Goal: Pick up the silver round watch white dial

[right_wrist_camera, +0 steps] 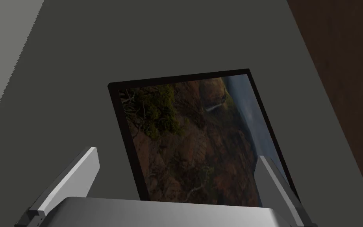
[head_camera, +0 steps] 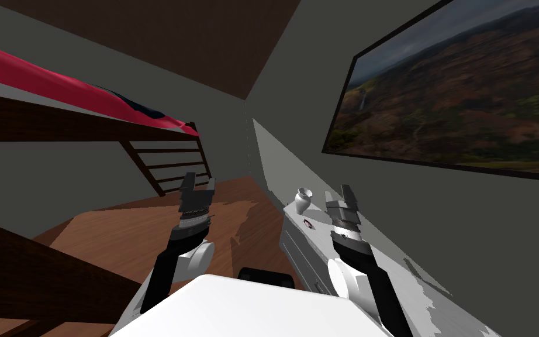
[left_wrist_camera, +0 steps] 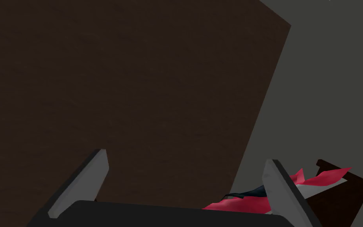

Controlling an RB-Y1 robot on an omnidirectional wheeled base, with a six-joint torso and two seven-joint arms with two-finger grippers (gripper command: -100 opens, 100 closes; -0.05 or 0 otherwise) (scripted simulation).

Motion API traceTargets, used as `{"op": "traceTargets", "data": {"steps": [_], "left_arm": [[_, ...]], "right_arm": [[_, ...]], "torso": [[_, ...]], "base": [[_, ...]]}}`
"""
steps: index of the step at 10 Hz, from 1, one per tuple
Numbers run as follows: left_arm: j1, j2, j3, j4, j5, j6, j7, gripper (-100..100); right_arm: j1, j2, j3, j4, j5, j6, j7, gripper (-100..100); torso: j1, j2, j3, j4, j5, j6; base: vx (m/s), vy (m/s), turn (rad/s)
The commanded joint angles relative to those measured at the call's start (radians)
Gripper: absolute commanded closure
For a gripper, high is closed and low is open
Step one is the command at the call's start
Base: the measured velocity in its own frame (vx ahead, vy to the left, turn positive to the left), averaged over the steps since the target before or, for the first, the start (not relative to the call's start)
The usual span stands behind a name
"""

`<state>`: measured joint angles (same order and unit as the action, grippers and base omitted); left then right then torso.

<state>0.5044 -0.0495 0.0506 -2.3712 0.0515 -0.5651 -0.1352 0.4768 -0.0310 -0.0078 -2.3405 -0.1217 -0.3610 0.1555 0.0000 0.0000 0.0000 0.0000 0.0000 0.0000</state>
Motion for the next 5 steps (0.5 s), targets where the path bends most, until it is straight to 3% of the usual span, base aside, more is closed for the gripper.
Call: {"op": "traceTargets", "data": {"steps": [1,5], "left_arm": [[0.000,0.000,0.000,0.000,0.000,0.000,0.000,0],[0.000,0.000,0.000,0.000,0.000,0.000,0.000,0]], "right_arm": [[-0.002,-0.040,-0.003,0.015,-0.022,0.021,-0.018,-100],[-0.008,-0.121,-0.018,0.079,-0.116,0.110,-0.095,-100]], "torso": [[0.000,0.000,0.000,0.000,0.000,0.000],[-0.001,-0.001,-0.001,0.000,0.000,0.000]], "base": [[0.003,-0.003,0.037],[0.011,-0.013,0.072]]}}
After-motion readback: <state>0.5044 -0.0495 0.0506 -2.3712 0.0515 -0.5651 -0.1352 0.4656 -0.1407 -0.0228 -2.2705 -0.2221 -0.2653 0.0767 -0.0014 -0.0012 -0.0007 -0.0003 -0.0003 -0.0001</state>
